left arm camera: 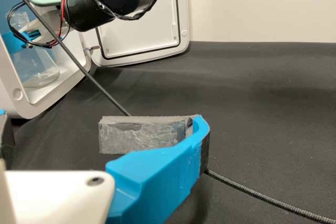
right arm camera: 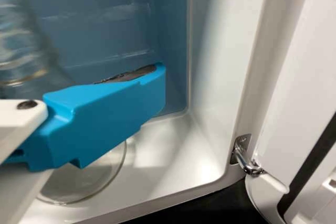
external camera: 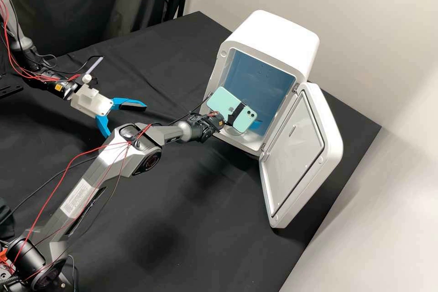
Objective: Place the flask in the incubator
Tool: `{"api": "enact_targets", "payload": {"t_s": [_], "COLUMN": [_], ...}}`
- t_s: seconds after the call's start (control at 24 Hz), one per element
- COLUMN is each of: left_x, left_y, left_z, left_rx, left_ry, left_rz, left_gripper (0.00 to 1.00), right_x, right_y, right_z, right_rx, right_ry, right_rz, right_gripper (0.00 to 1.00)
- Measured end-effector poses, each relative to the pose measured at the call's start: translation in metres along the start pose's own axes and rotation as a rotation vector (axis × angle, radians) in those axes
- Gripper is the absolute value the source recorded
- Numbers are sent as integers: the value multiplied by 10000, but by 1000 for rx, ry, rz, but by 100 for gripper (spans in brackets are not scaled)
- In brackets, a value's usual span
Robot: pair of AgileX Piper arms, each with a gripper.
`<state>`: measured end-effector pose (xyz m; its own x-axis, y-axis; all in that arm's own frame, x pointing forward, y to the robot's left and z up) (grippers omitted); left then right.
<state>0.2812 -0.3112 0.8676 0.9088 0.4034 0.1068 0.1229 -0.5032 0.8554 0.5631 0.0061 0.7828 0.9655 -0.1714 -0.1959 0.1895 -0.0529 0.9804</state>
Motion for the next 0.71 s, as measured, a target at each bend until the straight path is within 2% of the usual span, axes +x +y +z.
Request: {"api": "enact_targets", "payload": {"t_s": [0.17,0.29,0.5,0.71], "left_x": [0,0,-1,-9], "left_y": [0,0,2,30], "left_z": [0,0,0,6], "left_rx": [0,0,0,1], "left_ry": [0,0,0,-2], "left_rz": [0,0,0,10], "left_gripper": [100,100,100,100], "right_x": [0,0,0,0], "right_y": [-1,-1,-4,-4], "right_z": [-1,-1,-3,-3], "right_rx": [-1,11,-7,-7], "right_ry": [1,1,4,4], "right_rz": [-1,-1,-4,-4], "right_gripper": [100,100,100,100]}}
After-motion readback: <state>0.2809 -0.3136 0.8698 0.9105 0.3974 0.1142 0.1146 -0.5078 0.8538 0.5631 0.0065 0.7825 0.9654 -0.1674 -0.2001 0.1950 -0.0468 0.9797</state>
